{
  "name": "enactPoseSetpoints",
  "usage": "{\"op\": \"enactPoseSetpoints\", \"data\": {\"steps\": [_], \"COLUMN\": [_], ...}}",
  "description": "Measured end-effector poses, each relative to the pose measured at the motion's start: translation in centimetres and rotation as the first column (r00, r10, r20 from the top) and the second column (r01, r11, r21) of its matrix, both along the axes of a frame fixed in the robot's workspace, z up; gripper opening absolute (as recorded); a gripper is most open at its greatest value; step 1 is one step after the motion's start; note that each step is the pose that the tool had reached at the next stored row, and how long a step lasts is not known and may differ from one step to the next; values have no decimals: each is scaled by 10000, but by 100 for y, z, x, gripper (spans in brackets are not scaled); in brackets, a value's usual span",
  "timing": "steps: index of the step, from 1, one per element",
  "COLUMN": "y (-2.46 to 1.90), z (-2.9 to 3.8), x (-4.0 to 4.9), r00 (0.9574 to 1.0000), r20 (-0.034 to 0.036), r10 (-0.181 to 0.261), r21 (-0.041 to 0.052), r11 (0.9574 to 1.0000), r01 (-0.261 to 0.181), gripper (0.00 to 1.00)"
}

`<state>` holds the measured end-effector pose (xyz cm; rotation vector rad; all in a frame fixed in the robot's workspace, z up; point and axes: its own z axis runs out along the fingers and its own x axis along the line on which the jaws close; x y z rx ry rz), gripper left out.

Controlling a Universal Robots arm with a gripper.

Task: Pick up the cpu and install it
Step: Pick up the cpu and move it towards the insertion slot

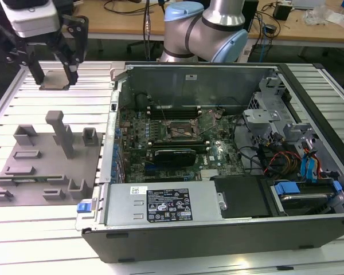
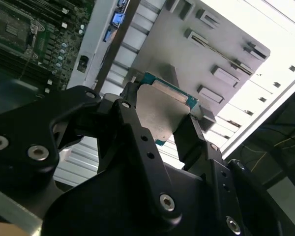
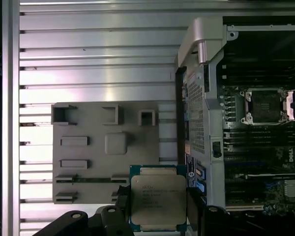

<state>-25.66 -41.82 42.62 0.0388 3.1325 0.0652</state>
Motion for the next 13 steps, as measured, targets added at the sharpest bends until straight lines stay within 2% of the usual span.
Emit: {"op": "enactPoseSetpoints", "data": {"steps": [8,13], "y": [-13,-23], "z": [0,1], "x": [234,413], "r00": [10000,10000], "r20": [-6,-13], "r10": [0,0], "r21": [-1,-1], "r11": [10000,10000], "r01": [0,0], "gripper": [54,54]}}
